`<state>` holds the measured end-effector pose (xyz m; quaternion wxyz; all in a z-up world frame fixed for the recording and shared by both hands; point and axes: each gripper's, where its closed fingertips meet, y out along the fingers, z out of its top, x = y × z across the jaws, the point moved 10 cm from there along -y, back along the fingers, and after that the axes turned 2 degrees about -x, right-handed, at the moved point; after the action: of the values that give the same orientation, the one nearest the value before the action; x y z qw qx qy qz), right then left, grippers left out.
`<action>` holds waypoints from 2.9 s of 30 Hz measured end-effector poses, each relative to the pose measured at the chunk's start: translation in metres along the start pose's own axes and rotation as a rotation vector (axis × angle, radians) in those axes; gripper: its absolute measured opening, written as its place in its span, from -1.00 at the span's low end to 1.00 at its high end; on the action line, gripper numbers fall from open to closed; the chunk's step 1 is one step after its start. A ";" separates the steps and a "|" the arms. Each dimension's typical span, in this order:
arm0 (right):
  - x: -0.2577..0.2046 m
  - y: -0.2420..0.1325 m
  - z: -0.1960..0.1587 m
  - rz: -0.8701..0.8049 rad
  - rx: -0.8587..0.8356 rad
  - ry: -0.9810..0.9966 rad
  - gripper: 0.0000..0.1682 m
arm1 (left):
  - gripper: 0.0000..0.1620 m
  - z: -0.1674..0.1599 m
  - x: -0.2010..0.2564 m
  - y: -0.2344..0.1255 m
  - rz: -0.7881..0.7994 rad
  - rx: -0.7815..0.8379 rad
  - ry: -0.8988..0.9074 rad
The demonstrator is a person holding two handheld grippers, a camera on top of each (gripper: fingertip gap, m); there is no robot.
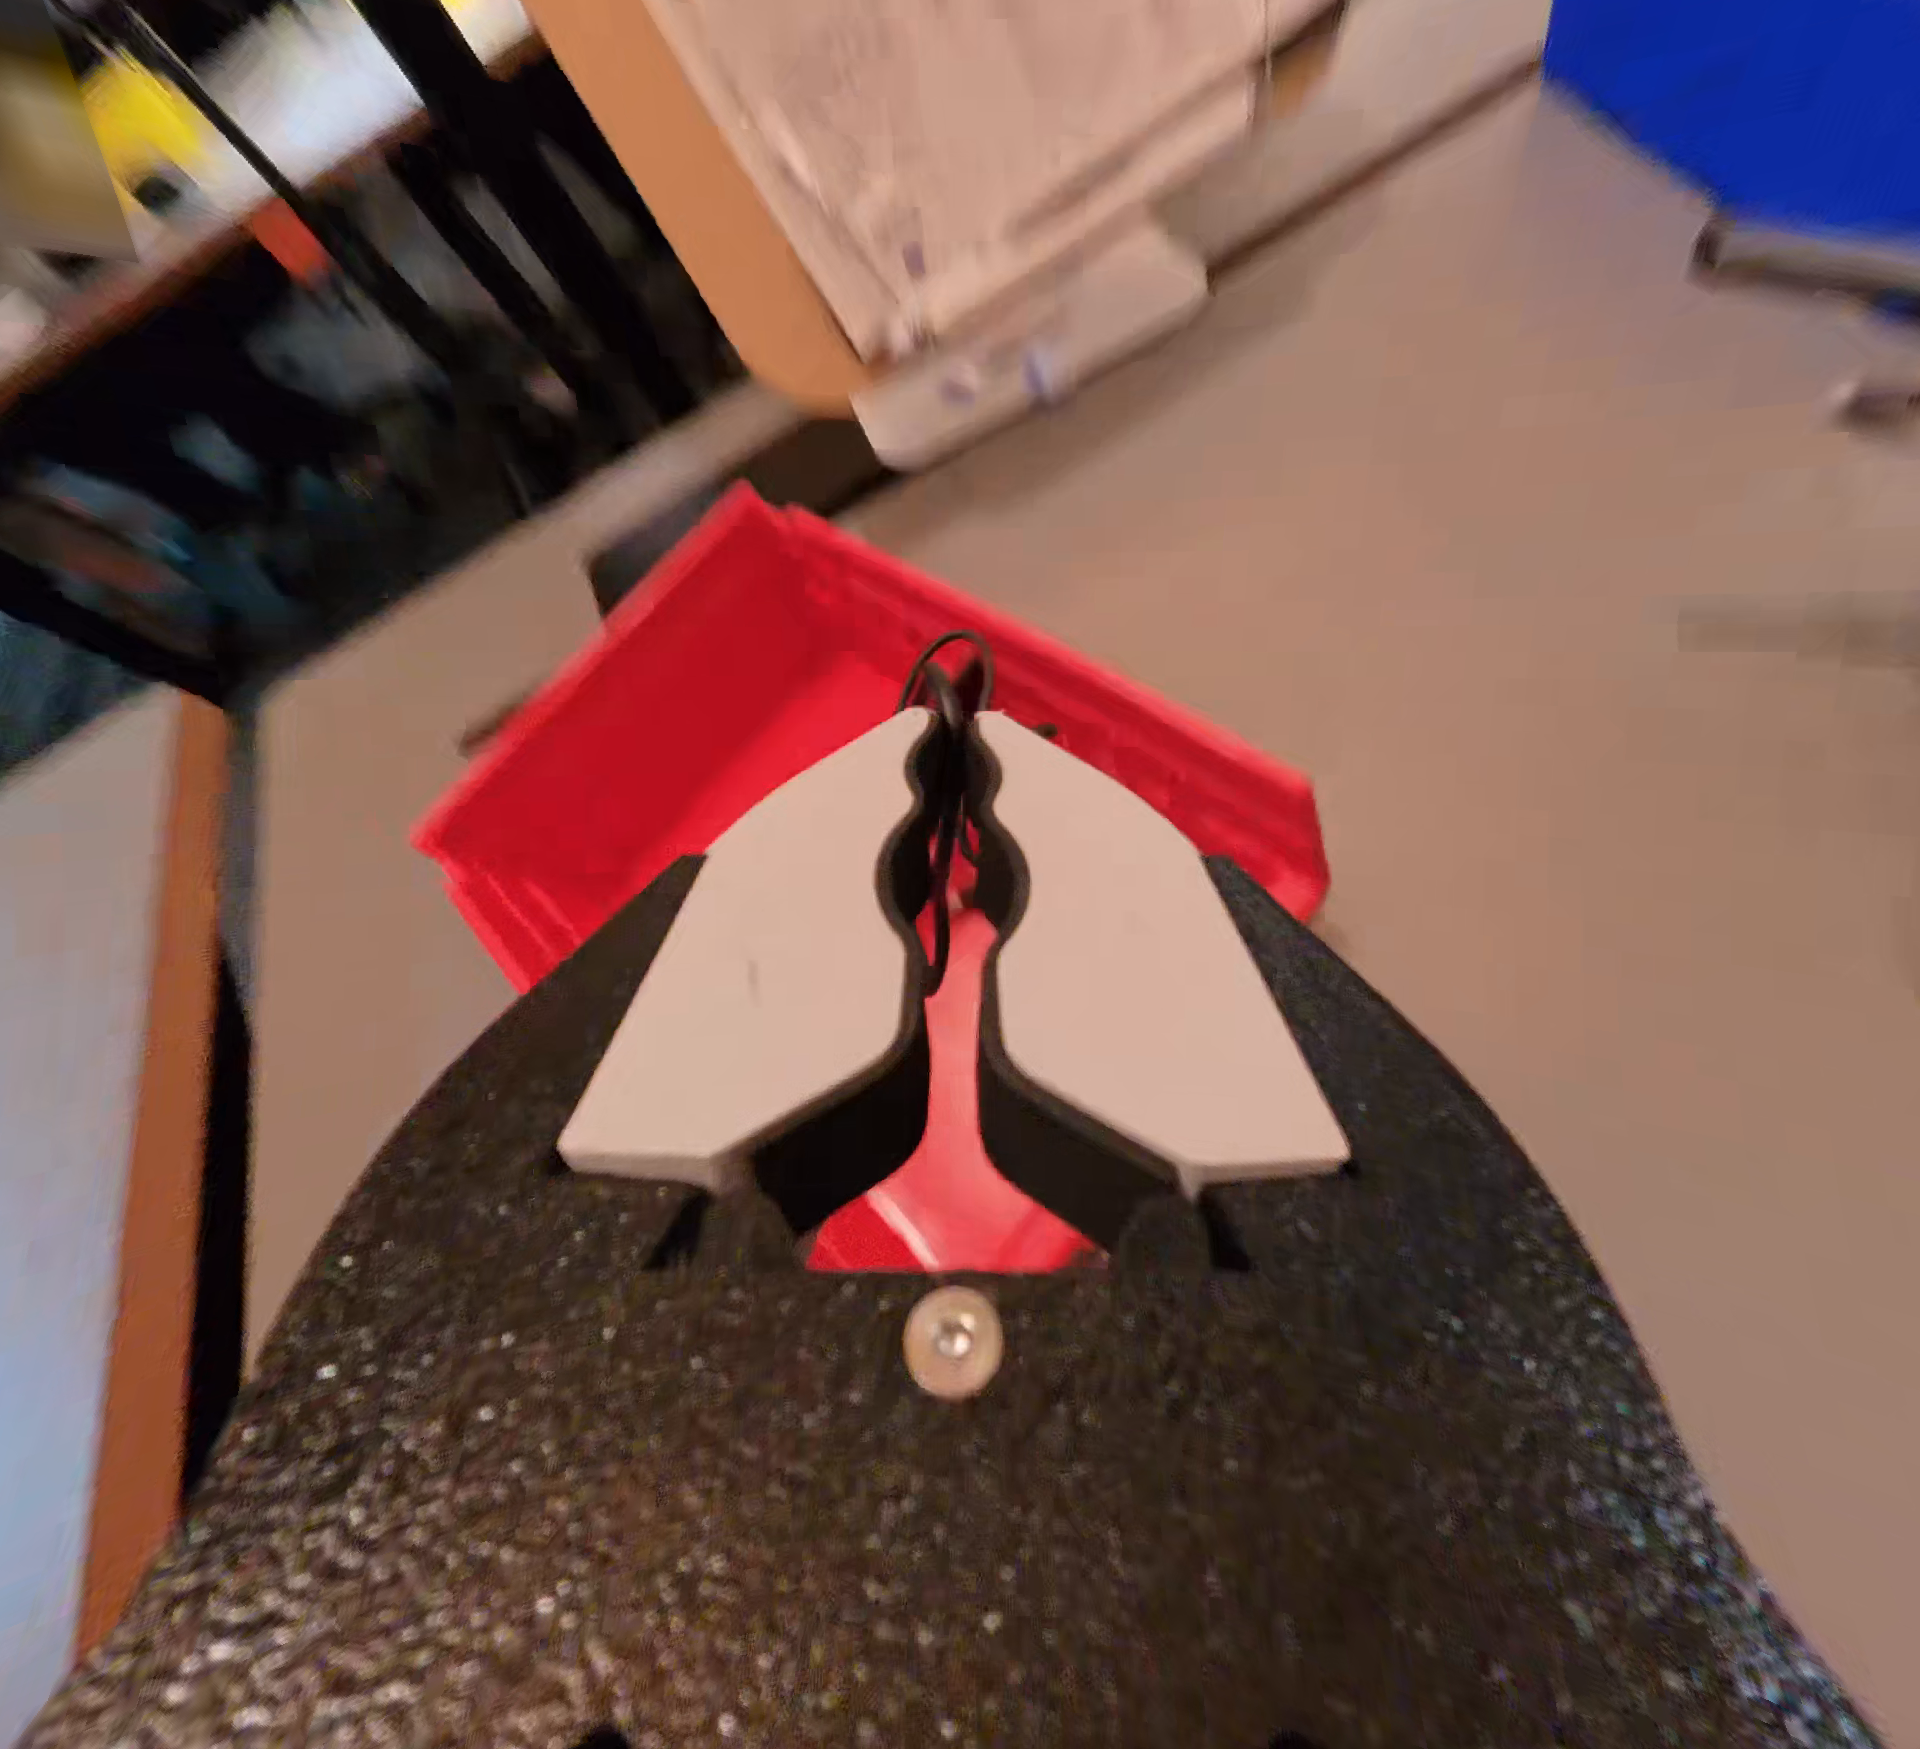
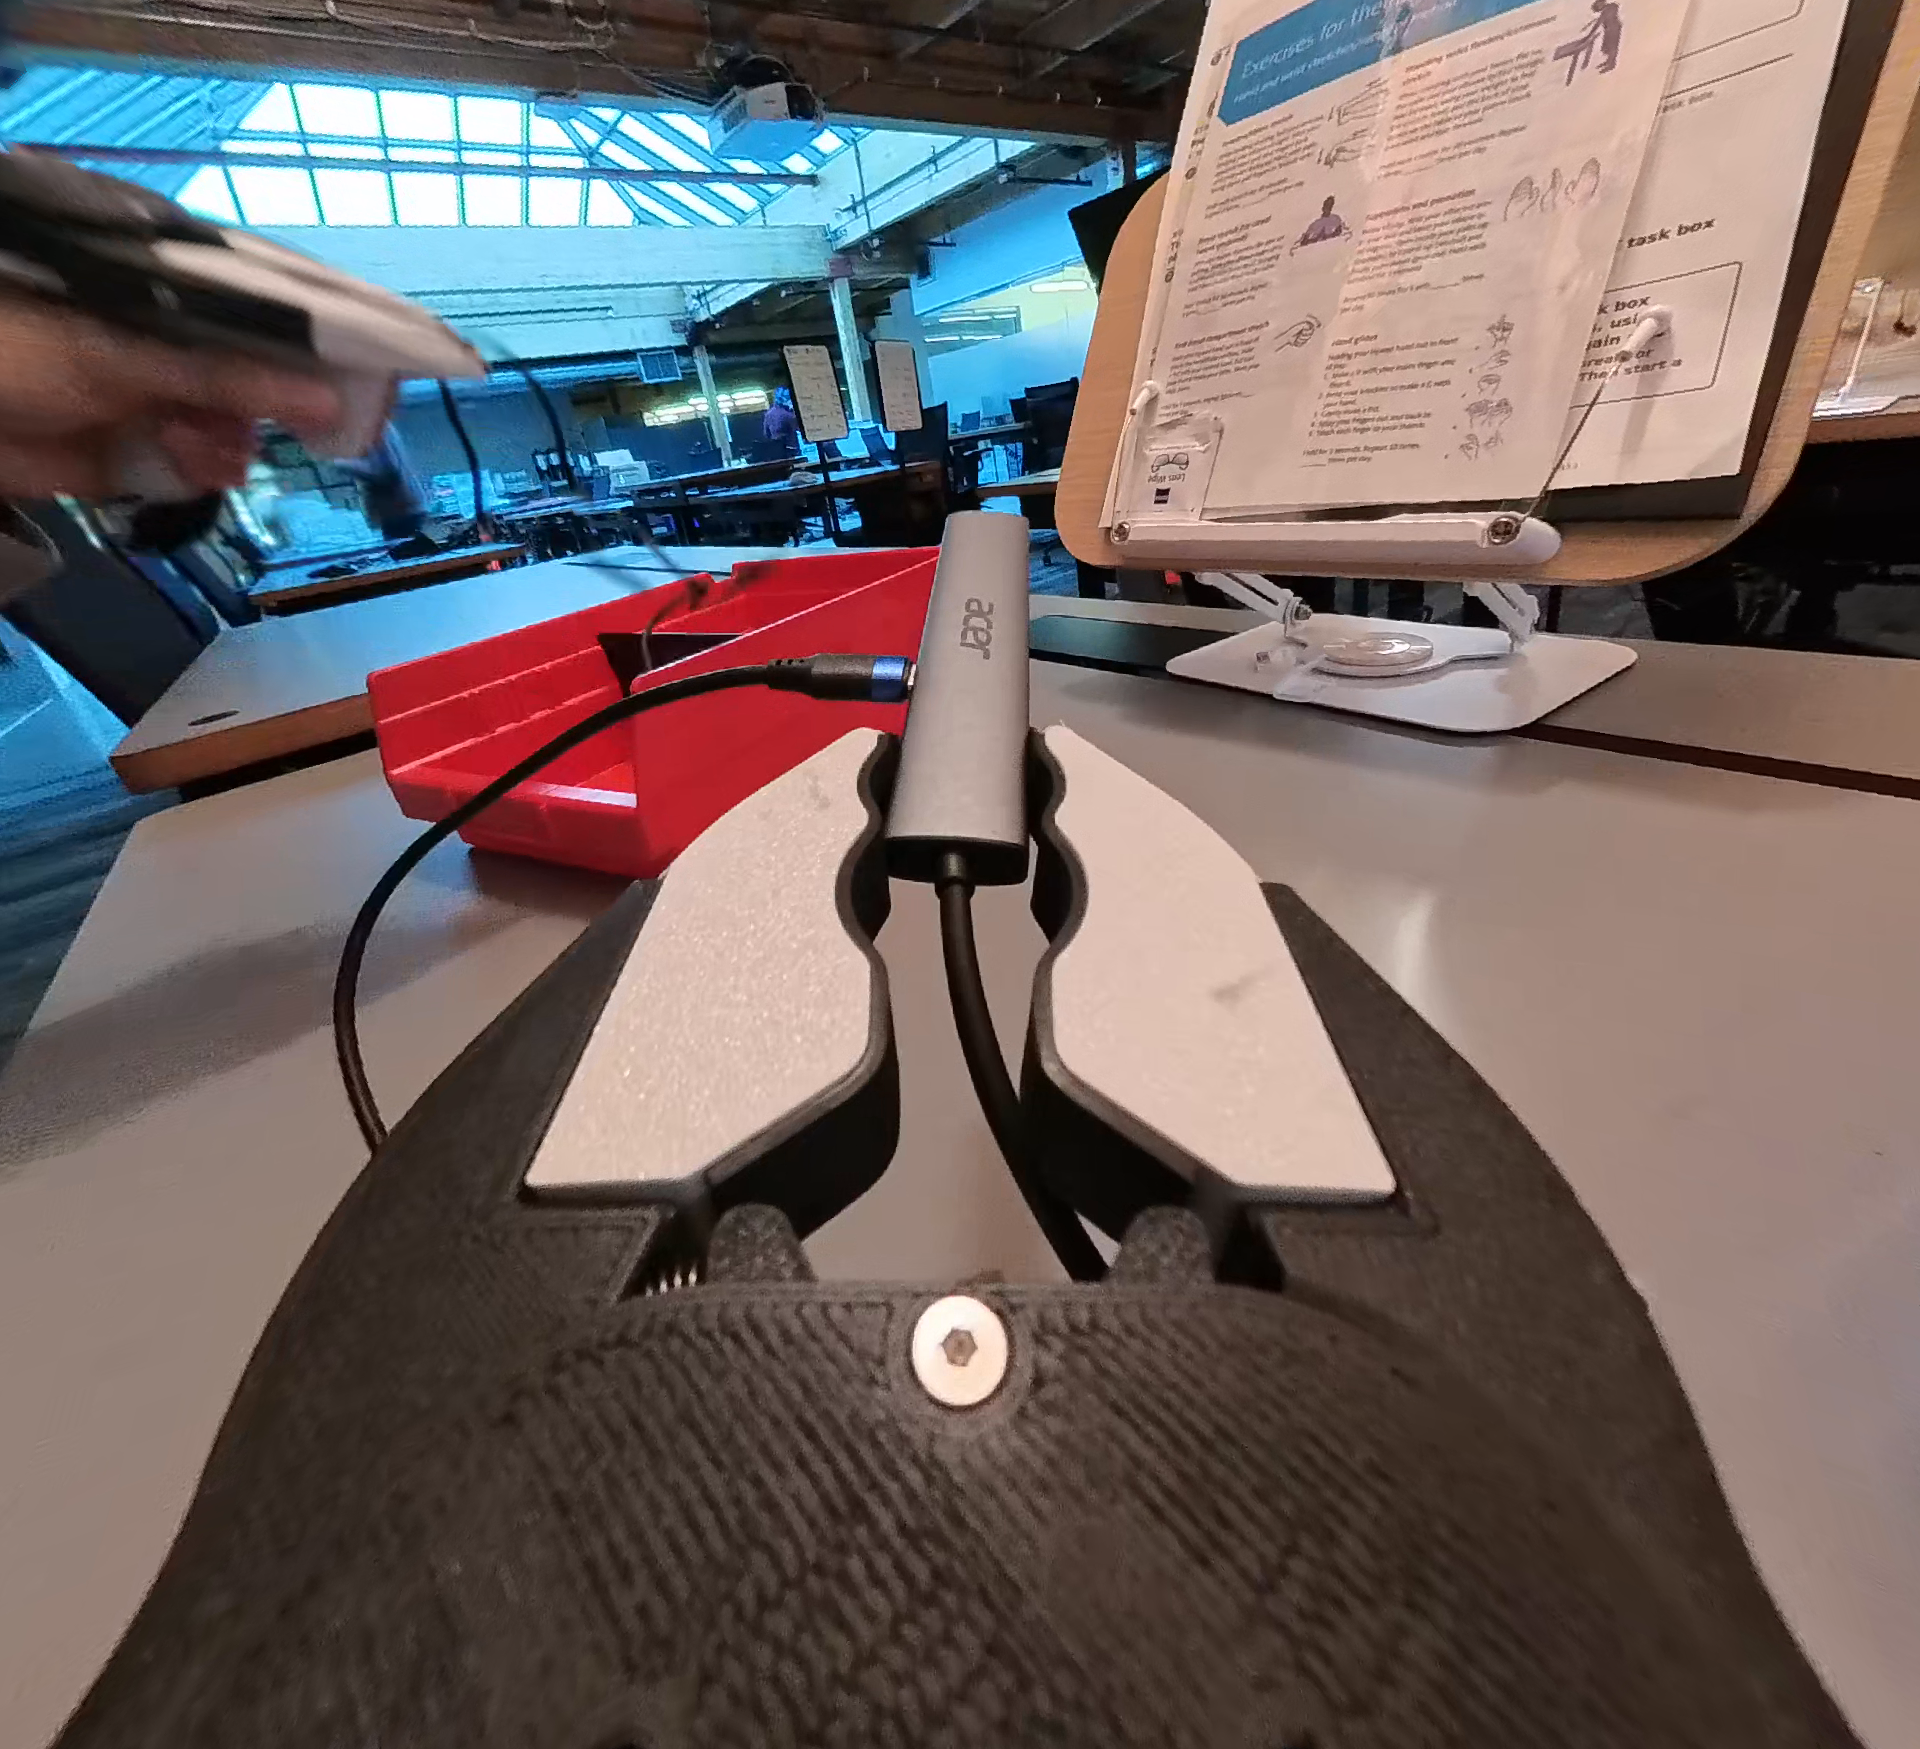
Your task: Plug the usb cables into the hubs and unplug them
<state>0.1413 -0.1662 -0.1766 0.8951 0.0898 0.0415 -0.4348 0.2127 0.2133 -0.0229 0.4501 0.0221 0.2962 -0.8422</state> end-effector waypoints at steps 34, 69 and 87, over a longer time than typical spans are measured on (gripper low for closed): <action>0.025 -0.024 0.005 -0.066 0.141 0.095 -0.72 | -0.92 -0.140 0.127 0.038 -0.856 0.091 0.581; 0.005 -0.011 0.003 0.025 0.035 -0.091 -0.72 | -0.94 -0.083 0.155 0.103 -0.834 -0.225 -0.497; -0.015 -0.003 -0.002 0.197 -0.045 -0.263 -0.72 | -0.94 -0.036 0.159 0.096 -1.120 -0.223 -0.838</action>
<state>0.1302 -0.1560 -0.1764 0.9328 0.0158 -0.0751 -0.3521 0.1844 0.0734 -0.1471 0.0249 -0.5059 0.1492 -0.8492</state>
